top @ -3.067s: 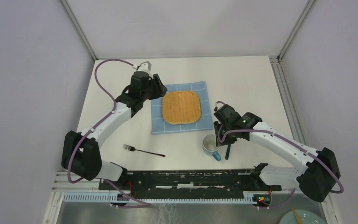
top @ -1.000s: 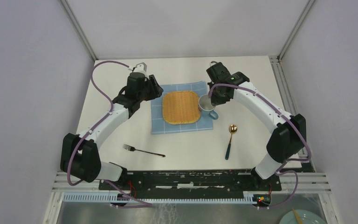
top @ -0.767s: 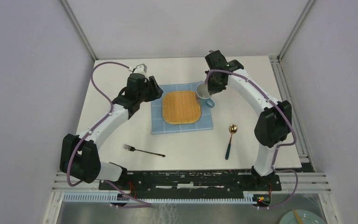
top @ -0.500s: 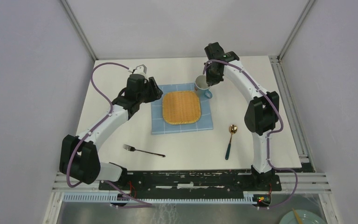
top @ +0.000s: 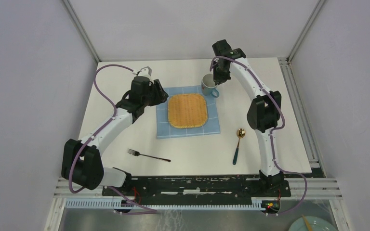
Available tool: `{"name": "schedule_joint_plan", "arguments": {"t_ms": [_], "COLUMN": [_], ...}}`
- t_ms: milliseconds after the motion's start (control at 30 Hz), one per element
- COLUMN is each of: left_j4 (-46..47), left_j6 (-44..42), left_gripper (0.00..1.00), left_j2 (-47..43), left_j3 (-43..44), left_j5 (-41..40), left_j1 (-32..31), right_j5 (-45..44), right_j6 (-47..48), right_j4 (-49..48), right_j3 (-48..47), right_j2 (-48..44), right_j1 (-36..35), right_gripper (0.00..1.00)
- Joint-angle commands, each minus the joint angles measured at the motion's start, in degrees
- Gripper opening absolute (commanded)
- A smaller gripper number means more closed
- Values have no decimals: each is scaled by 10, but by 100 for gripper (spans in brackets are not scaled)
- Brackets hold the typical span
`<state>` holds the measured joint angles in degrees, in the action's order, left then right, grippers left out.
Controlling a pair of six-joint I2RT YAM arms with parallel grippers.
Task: Set the dinner table for one person
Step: Place the cup on the napkin.
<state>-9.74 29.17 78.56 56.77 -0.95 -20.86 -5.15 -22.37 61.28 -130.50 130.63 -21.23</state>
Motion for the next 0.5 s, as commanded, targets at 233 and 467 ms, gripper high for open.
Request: {"name": "schedule_joint_plan", "arguments": {"t_ms": [233, 467], "left_j4": [20, 18], "left_j6": [-25, -27], "left_gripper": [56, 56], "left_j2": [1, 3], "left_j3": [4, 4], "left_j5": [7, 7], "left_j1": [3, 4], "right_j5": [-7, -17], "right_j6": [10, 4], "right_j4": [-4, -22], "right_j3": [-69, -72], "right_j2": [30, 37], "right_j1": [6, 9], "right_gripper": [0, 0]}}
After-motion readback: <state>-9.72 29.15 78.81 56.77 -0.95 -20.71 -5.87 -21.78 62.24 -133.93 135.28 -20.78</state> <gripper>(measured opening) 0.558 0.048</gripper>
